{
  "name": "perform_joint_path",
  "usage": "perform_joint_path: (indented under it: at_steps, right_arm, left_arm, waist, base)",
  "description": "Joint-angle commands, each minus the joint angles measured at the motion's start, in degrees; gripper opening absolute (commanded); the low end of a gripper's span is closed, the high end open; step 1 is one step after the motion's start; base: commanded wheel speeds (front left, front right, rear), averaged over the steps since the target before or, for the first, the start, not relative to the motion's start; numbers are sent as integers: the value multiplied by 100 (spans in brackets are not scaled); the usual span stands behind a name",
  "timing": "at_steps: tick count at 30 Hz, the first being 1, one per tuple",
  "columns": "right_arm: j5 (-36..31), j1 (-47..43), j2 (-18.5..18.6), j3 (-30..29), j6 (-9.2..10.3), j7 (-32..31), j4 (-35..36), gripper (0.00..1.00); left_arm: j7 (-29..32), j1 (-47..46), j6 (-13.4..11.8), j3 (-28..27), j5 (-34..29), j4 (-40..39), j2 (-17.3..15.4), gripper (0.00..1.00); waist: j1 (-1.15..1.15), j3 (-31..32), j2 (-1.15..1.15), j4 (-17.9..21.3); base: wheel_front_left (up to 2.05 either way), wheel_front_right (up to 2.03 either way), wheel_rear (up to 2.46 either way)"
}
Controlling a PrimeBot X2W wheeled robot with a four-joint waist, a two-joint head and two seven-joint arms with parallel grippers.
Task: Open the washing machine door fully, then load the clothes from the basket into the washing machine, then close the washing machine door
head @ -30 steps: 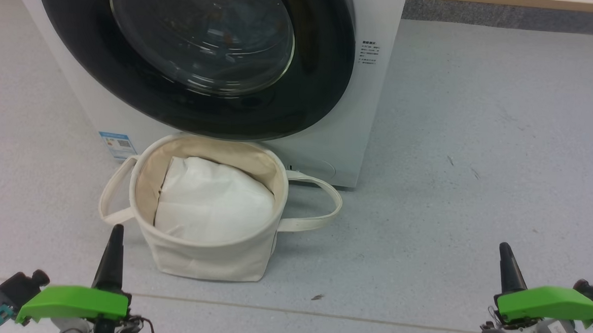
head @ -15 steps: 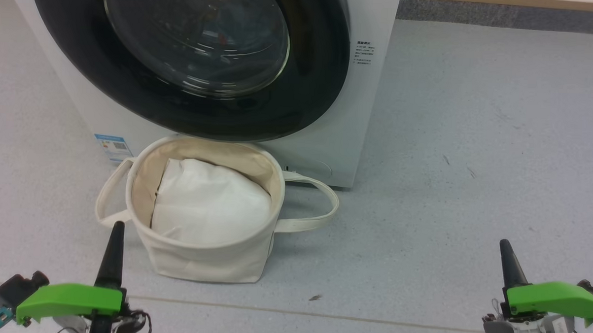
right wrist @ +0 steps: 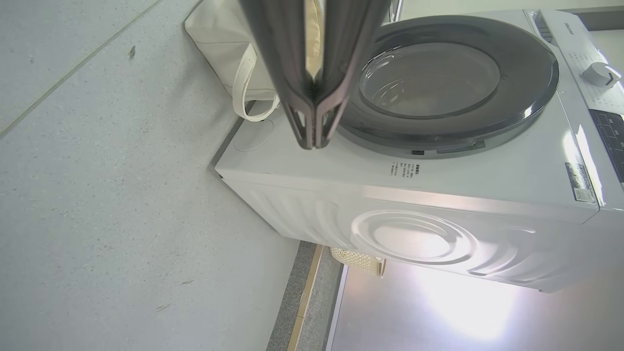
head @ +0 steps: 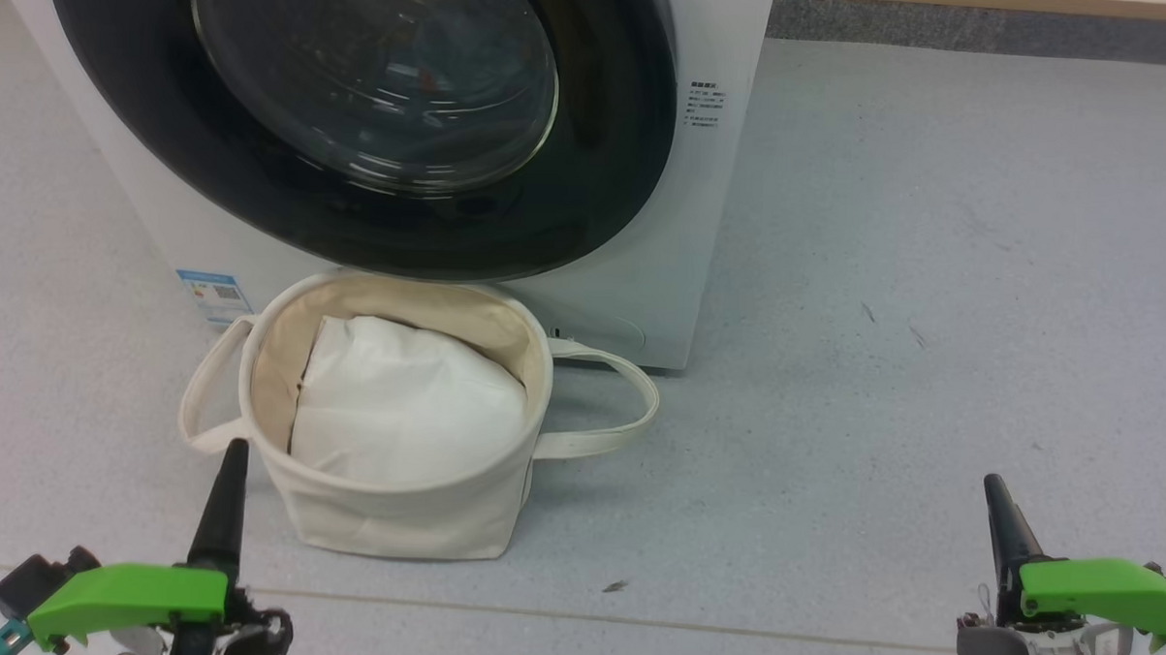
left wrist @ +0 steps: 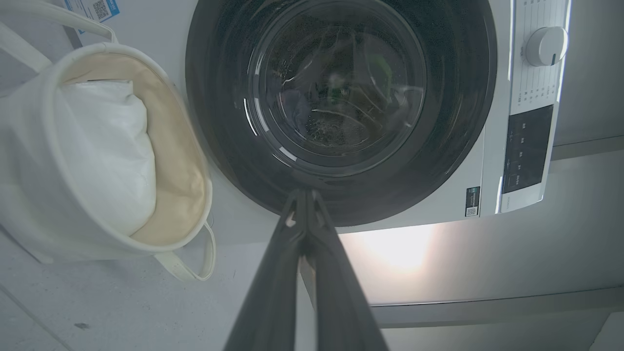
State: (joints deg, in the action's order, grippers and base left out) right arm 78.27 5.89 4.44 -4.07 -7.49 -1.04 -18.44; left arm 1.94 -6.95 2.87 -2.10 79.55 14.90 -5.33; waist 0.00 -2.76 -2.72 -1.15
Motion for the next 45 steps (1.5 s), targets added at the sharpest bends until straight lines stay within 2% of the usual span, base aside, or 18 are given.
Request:
perform_joint_path:
  at_steps: [1, 25, 45]
  right_arm:
    - [152, 298, 25, 59, 0, -71, 158, 0]
    - [1567, 371, 27, -44, 0, -382, 138, 0]
    - [1649, 363, 93, 50, 0, -312, 146, 0]
  left_arm:
    - [55, -132, -33, -202, 129, -251, -28, 0]
    - [451, -55, -137, -473, 1237, -543, 245, 0]
    - [451, -55, -137, -473, 1237, -543, 245, 0]
  waist:
    - [0, 1, -1, 6]
    - [0, 25, -1, 119]
    - [0, 24, -1, 119]
  base:
    - [0, 0, 0]
    - [0, 0, 0]
    - [0, 0, 0]
